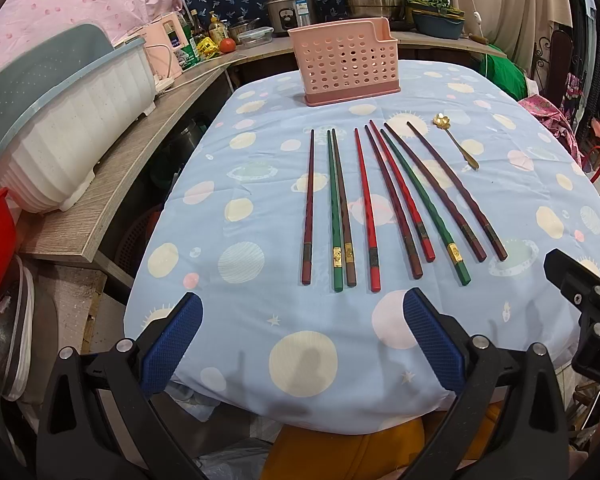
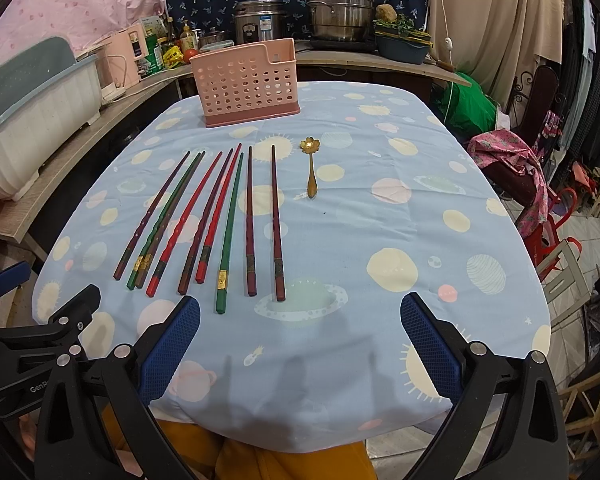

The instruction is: Organize utensils

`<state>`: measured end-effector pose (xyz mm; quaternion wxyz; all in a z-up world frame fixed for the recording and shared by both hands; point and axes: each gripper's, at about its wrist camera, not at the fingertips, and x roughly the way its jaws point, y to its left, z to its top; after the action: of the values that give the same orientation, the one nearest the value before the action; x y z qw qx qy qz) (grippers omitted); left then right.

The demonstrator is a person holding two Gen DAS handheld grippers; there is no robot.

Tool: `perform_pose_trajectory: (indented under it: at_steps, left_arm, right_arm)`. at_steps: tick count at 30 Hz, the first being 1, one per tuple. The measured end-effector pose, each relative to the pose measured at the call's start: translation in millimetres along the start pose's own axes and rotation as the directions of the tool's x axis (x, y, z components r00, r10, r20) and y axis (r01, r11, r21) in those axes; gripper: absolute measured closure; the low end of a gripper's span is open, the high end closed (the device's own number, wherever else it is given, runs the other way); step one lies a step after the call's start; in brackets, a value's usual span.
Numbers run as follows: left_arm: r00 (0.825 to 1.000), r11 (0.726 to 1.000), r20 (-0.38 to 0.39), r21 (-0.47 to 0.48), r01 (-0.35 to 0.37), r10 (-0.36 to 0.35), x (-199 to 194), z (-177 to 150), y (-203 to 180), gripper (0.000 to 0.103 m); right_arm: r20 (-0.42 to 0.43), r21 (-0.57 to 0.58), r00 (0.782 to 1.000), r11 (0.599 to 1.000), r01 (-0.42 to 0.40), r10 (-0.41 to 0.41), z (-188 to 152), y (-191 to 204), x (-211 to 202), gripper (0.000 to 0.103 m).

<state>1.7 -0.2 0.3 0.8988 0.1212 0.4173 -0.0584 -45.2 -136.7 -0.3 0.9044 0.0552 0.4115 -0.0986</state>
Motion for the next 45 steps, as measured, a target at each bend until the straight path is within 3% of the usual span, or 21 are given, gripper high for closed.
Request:
perform_pose_trajectory:
  at_steps: [31,45]
  left_arm:
    - [1.000,1.000,-0.004,-0.002,0.000,0.000,0.1,3.3,-0.8,0.007]
    - [0.999,0.997,-0.026,-0.059,0.045,-0.046,19.7,8.4,7.9,0.007]
  right_arm:
    - [-0.006,0.007,1.000,1.000,-0.004,0.004,0.4,1.0,0.2,0.007]
    - [-0.035,0.032,0.999,0.999,-0.024,0.025,5.2,-9.4,17.9,0.007]
